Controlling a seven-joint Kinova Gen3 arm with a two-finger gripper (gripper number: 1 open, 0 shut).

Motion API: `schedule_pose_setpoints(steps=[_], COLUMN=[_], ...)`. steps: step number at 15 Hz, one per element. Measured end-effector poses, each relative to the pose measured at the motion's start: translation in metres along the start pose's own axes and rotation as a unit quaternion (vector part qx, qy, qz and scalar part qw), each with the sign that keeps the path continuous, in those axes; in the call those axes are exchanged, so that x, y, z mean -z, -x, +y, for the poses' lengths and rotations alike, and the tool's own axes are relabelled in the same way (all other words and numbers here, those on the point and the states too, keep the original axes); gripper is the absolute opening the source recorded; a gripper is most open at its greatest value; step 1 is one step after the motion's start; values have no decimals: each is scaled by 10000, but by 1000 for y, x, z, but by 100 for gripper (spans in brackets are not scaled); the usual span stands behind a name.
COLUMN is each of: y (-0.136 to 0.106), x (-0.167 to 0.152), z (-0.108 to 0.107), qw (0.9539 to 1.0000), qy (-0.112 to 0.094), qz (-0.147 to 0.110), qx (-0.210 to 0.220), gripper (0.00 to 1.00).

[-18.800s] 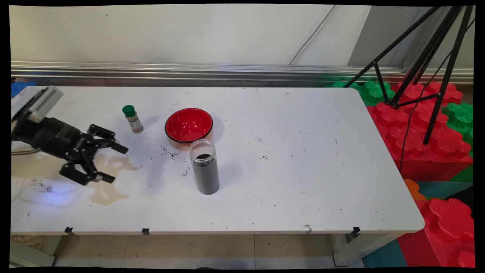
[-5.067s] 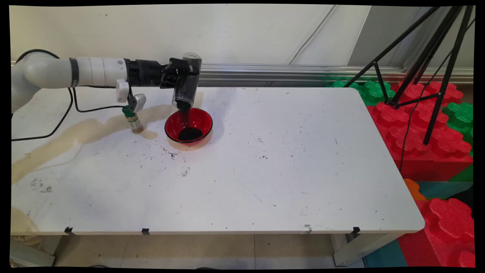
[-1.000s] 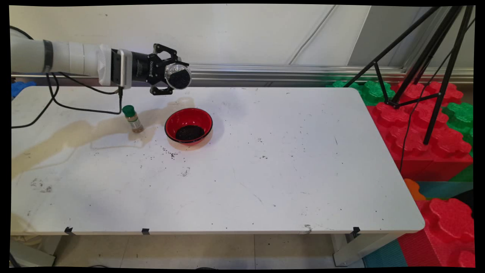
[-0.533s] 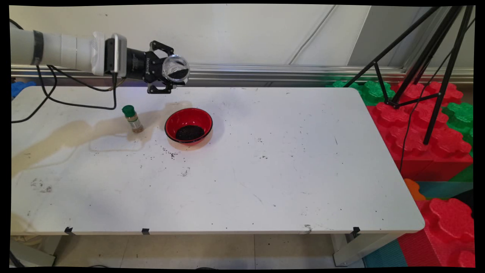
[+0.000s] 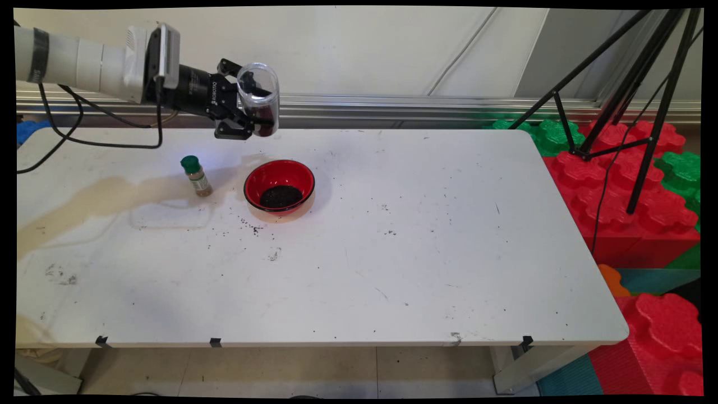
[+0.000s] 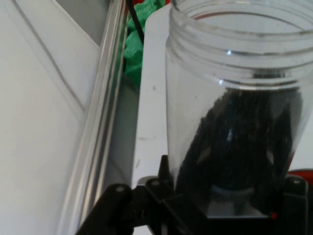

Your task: Pour the black seasoning powder in the red bowl

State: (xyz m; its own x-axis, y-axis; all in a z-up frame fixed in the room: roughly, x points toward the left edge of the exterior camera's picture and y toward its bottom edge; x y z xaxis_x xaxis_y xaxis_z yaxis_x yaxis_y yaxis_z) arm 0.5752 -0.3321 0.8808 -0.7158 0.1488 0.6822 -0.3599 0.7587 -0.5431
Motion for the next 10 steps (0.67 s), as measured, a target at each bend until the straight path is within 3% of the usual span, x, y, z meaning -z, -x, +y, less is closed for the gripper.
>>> schedule_pose_setpoints(steps=[4,10], y=[-11,-29], x=[4,5], z=[2,9], qw=[9975,9856], qy=[220,583], qz=[126,378], qx=[653,1540], gripper=[0,0])
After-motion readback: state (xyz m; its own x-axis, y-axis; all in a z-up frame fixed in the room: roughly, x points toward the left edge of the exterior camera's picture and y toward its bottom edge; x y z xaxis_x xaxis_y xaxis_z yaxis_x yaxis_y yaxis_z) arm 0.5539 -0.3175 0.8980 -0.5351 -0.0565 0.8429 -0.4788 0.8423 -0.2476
